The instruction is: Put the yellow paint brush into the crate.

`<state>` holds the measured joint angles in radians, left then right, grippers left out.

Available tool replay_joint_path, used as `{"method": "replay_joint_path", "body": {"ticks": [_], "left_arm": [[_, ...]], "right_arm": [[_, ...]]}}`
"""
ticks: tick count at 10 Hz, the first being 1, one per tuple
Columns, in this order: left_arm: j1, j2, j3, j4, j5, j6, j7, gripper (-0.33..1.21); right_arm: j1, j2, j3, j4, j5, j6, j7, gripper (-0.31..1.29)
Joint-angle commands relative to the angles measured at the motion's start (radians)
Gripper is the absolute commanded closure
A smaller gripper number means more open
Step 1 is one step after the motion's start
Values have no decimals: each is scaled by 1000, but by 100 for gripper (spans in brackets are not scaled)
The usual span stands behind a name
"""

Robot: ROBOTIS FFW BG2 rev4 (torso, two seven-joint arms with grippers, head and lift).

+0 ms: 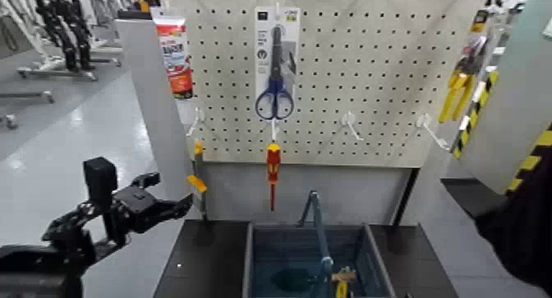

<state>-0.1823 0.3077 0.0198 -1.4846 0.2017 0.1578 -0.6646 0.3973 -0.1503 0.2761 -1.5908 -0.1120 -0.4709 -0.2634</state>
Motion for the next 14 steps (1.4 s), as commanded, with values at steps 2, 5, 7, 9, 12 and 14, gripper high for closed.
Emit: {"method": "replay_joint_path", "body": {"ticks": [2, 5, 7, 9, 12, 14], "left_arm": [[-94, 53, -54, 56, 15, 34, -69, 11], [-178, 82, -115, 147, 58, 28, -112, 11], [-230, 90, -161, 202, 84, 16, -133, 11], [-278, 90, -201, 261, 100, 5, -153, 11], [-358, 90, -274, 366, 110, -23, -188, 11], [-393, 93, -307, 400, 120, -32, -197, 11]], "right_arm": [[0, 0, 2, 0, 0, 2, 1, 12], [-2, 2, 3, 0, 0, 5, 3, 12], [-5, 2, 5, 2, 0, 5, 3, 12], [-6, 2, 5, 2, -2, 5, 4, 12], [-9, 5, 8, 5, -2, 5, 4, 12], [-11, 5, 11, 6, -2, 3, 4, 13]]}}
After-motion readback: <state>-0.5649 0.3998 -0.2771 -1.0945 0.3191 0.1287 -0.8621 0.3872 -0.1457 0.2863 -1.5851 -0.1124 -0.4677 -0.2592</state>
